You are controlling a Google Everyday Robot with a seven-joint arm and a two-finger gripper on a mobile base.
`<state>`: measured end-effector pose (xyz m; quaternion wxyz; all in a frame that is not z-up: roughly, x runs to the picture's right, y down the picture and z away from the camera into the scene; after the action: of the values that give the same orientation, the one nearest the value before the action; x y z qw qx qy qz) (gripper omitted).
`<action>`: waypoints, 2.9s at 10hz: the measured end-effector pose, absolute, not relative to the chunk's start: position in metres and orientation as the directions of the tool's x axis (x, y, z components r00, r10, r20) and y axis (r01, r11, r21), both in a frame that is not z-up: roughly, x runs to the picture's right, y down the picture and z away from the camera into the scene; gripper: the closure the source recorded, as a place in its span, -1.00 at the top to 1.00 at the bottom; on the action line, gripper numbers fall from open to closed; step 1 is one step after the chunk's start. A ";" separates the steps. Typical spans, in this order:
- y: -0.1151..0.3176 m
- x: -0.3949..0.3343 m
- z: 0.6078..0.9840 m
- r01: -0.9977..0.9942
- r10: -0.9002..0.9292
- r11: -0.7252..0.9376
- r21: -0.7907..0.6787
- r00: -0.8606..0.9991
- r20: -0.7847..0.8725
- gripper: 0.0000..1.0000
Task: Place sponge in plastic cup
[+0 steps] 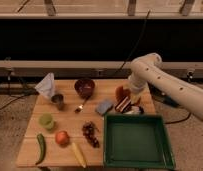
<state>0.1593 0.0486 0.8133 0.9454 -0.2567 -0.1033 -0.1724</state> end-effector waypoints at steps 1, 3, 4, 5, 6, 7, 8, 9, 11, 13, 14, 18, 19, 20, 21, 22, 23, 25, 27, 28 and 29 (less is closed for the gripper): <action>0.054 0.144 0.821 0.416 -0.296 0.796 -0.440 0.901 0.316 0.30; 0.062 0.127 0.835 0.470 -0.330 0.772 -0.428 0.872 0.362 0.30; 0.065 0.118 0.843 0.493 -0.343 0.759 -0.425 0.858 0.383 0.30; 0.068 0.110 0.850 0.511 -0.353 0.746 -0.427 0.847 0.396 0.30; 0.069 0.101 0.858 0.529 -0.363 0.733 -0.428 0.836 0.411 0.30; 0.070 0.096 0.862 0.540 -0.369 0.723 -0.431 0.829 0.419 0.30; 0.069 0.090 0.865 0.548 -0.375 0.719 -0.428 0.824 0.424 0.30; 0.068 0.083 0.868 0.562 -0.387 0.707 -0.430 0.815 0.431 0.30; 0.067 0.068 0.876 0.590 -0.415 0.684 -0.429 0.798 0.436 0.30; 0.071 0.056 0.886 0.616 -0.444 0.656 -0.436 0.783 0.437 0.30; 0.075 0.051 0.892 0.626 -0.455 0.642 -0.443 0.776 0.436 0.30; 0.091 0.041 0.910 0.645 -0.478 0.598 -0.476 0.764 0.434 0.30; 0.094 0.042 0.915 0.648 -0.486 0.586 -0.486 0.761 0.429 0.30; 0.098 0.041 0.919 0.654 -0.497 0.571 -0.497 0.757 0.425 0.30; 0.099 0.045 0.921 0.653 -0.501 0.565 -0.504 0.757 0.420 0.30; 0.101 0.050 0.923 0.652 -0.504 0.558 -0.513 0.757 0.415 0.30; 0.104 0.054 0.924 0.653 -0.508 0.551 -0.519 0.756 0.412 0.27; 0.109 0.054 0.926 0.662 -0.517 0.537 -0.522 0.748 0.416 -0.02; 0.110 0.054 0.928 0.663 -0.516 0.534 -0.524 0.747 0.420 -0.42; 0.111 0.054 0.928 0.659 -0.506 0.536 -0.527 0.751 0.425 -0.62; 0.110 0.053 0.925 0.656 -0.494 0.540 -0.527 0.754 0.432 -0.83</action>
<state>0.0527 0.1102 0.9247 0.8698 -0.3473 -0.1163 -0.3306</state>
